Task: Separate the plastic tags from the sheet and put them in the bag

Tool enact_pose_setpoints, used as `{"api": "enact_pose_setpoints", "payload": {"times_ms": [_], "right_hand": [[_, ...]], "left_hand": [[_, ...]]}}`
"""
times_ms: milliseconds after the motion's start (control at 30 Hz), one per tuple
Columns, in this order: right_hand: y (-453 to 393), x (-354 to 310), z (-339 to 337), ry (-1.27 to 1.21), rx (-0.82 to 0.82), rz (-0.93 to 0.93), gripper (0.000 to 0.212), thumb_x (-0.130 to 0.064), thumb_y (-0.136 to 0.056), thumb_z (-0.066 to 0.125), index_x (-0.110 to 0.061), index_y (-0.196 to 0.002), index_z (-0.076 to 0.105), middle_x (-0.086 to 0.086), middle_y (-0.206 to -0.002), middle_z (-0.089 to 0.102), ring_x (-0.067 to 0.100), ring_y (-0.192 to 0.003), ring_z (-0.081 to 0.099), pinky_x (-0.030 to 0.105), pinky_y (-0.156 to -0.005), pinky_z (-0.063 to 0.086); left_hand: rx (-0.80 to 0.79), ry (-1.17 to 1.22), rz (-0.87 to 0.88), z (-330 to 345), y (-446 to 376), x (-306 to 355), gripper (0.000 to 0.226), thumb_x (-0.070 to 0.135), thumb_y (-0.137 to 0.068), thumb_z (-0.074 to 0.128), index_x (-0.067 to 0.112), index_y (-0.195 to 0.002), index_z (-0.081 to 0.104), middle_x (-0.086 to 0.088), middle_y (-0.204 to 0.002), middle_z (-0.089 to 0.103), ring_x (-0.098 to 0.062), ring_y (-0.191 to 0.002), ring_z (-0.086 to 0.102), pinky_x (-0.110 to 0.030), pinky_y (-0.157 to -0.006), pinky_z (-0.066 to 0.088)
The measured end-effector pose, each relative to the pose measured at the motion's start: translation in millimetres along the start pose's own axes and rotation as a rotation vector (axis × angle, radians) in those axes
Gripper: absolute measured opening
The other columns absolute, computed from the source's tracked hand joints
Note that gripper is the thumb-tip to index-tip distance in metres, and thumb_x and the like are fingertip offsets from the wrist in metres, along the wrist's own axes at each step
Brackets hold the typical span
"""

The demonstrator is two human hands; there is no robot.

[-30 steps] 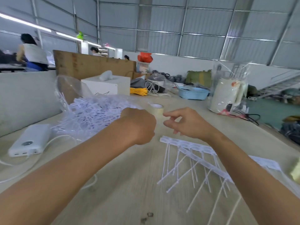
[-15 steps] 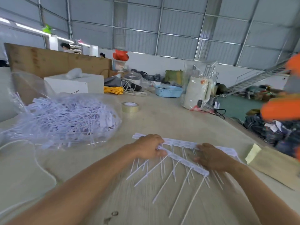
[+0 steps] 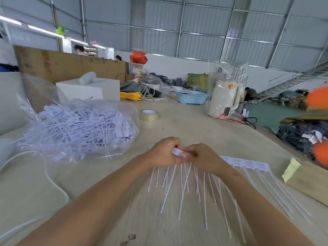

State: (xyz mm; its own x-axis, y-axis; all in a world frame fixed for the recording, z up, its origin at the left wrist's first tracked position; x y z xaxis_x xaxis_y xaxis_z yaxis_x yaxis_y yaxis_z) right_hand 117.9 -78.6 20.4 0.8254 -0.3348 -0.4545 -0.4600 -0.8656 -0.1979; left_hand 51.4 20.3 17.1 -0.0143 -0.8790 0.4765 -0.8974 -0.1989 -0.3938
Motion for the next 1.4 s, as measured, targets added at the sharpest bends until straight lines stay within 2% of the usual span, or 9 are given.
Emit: {"api": "enact_pose_setpoints", "payload": {"times_ms": [200, 367, 533, 767, 900, 1033, 1133, 1233, 1400], "right_hand": [[16, 4, -13, -0.239, -0.041, 0.063, 0.028, -0.018, -0.092, 0.057, 0.008, -0.081, 0.06, 0.005, -0.061, 0.047, 0.005, -0.047, 0.044, 0.018, -0.053, 0.035], [15, 2, -26, -0.245, 0.07, 0.019, 0.03, -0.01, -0.088, 0.06, -0.016, -0.059, 0.056, -0.011, -0.045, 0.046, -0.001, -0.042, 0.041, 0.013, -0.049, 0.032], [11, 5, -18, -0.212, 0.067, 0.07, 0.021, -0.01, -0.086, 0.06, -0.007, -0.066, 0.065, 0.006, -0.061, 0.055, 0.002, -0.039, 0.043, 0.02, -0.051, 0.037], [9, 11, -14, -0.158, 0.127, 0.113, 0.024, -0.014, -0.083, 0.064, -0.014, -0.059, 0.065, -0.006, -0.05, 0.052, 0.001, -0.042, 0.044, 0.019, -0.051, 0.036], [10, 9, -13, -0.051, 0.148, 0.081, 0.026, -0.021, -0.083, 0.065, -0.018, -0.057, 0.064, 0.008, -0.066, 0.062, 0.016, -0.063, 0.055, 0.029, -0.064, 0.045], [13, 4, -13, 0.043, 0.159, 0.063, 0.016, -0.026, -0.085, 0.063, -0.016, -0.081, 0.074, -0.003, -0.071, 0.059, 0.015, -0.07, 0.055, 0.027, -0.067, 0.045], [14, -3, -12, 0.165, 0.167, 0.041, 0.016, -0.026, -0.086, 0.059, -0.017, -0.084, 0.072, -0.008, -0.067, 0.053, 0.015, -0.072, 0.052, 0.023, -0.063, 0.037], [16, -11, -8, 0.437, 0.146, -0.011, 0.019, -0.026, -0.087, 0.052, -0.021, -0.093, 0.069, 0.0, -0.088, 0.065, 0.023, -0.087, 0.06, 0.023, -0.065, 0.034], [14, -13, -11, 0.37, 0.143, -0.057, 0.015, -0.026, -0.086, 0.054, -0.023, -0.086, 0.069, -0.001, -0.084, 0.067, 0.02, -0.081, 0.059, 0.026, -0.064, 0.042]], "left_hand": [[-0.072, 0.235, -0.075, 0, -1, 9, 0.025, 0.026, -0.073, 0.079, 0.025, -0.081, 0.055, 0.006, -0.081, 0.057, -0.006, -0.068, 0.051, -0.02, -0.061, 0.041], [-0.136, 0.772, -0.24, 2, 2, 15, 0.009, 0.021, -0.088, 0.065, 0.014, -0.091, 0.062, -0.004, -0.081, 0.068, -0.015, -0.067, 0.067, -0.023, -0.064, 0.053], [0.029, 0.66, -0.304, 6, 1, 16, 0.026, 0.019, -0.094, 0.057, 0.01, -0.07, 0.054, -0.006, -0.053, 0.057, -0.007, -0.038, 0.052, -0.015, -0.041, 0.037], [0.084, 0.669, -0.398, 14, 2, 13, 0.033, 0.018, -0.093, 0.058, 0.012, -0.062, 0.049, 0.002, -0.041, 0.051, -0.007, -0.031, 0.042, -0.014, -0.038, 0.033], [0.097, 0.662, -0.459, 18, 3, 10, 0.034, 0.013, -0.092, 0.057, 0.011, -0.06, 0.048, 0.003, -0.037, 0.049, -0.007, -0.031, 0.041, -0.016, -0.038, 0.033], [0.079, 0.617, -0.509, 21, 5, 8, 0.037, 0.008, -0.091, 0.056, 0.009, -0.054, 0.05, 0.003, -0.033, 0.047, -0.008, -0.027, 0.039, -0.014, -0.033, 0.031], [0.049, 0.6, -0.539, 23, 6, 6, 0.039, 0.006, -0.089, 0.056, 0.006, -0.052, 0.049, -0.005, -0.038, 0.046, -0.011, -0.027, 0.038, -0.014, -0.033, 0.03], [-0.01, 0.653, -0.608, 24, 8, 4, 0.034, -0.001, -0.085, 0.057, 0.005, -0.053, 0.049, -0.001, -0.033, 0.044, -0.007, -0.025, 0.034, -0.011, -0.034, 0.027], [-0.166, 0.693, -0.621, 12, 9, 5, 0.026, 0.001, -0.083, 0.061, 0.006, -0.059, 0.052, 0.002, -0.036, 0.043, -0.005, -0.027, 0.031, -0.01, -0.036, 0.024]]}}
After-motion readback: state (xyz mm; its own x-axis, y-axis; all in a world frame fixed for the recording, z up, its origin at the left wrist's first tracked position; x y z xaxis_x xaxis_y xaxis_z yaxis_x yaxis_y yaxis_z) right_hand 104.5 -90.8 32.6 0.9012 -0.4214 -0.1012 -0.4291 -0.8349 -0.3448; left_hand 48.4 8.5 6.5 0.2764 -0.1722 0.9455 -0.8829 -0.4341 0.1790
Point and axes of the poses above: each hand's wrist, its own y-axis away from the middle knuckle, its own z-axis out of the palm, x = y × z, the point moved 6 cm from there along -y, towards the middle knuckle
